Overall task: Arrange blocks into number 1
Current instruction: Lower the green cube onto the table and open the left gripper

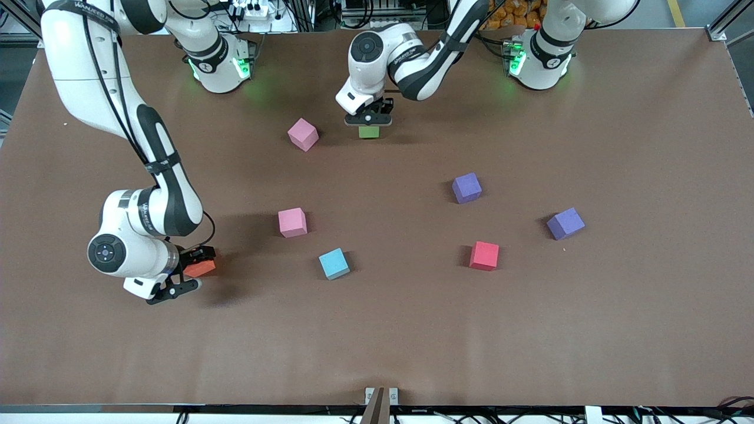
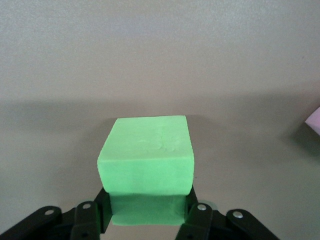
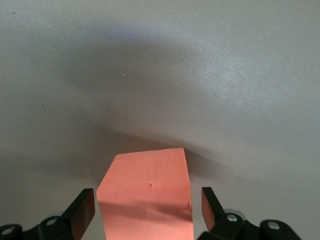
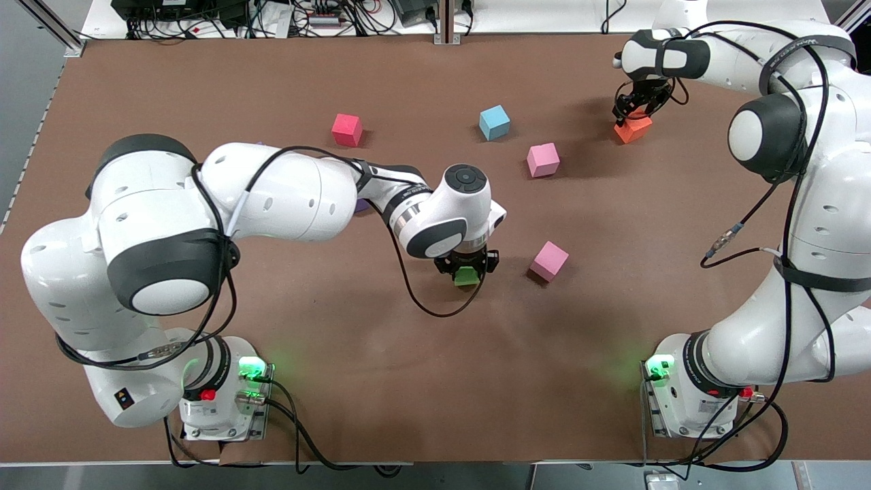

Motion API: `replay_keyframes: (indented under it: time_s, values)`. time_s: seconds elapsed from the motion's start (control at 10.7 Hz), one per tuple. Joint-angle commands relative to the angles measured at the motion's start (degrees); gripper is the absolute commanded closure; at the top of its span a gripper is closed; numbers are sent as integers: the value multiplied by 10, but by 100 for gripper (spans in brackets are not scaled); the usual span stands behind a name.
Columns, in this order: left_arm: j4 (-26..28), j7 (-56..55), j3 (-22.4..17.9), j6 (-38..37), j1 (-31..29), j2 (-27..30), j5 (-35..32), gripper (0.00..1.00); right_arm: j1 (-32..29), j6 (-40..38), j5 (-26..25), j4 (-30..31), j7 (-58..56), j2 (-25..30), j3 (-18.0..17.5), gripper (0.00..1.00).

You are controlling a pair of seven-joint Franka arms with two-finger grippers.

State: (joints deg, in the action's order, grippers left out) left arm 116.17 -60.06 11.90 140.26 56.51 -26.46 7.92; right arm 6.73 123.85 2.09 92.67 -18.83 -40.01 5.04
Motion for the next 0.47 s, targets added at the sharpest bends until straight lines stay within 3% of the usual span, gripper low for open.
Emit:
replay_keyframes:
  time_s: [0.0,0.28,0.37]
  values:
    - [-8,21,-19,-9,3,-10,-13,100,3,5,-4,-1,-11,-3,4,20]
    - [-16,27,-27,-9,3,-20,-7,100,3,12,-4,0,-11,-4,5,29]
    - [-23,24,-36,-9,4,-26,-6,46,3,12,-3,0,-11,-5,7,31]
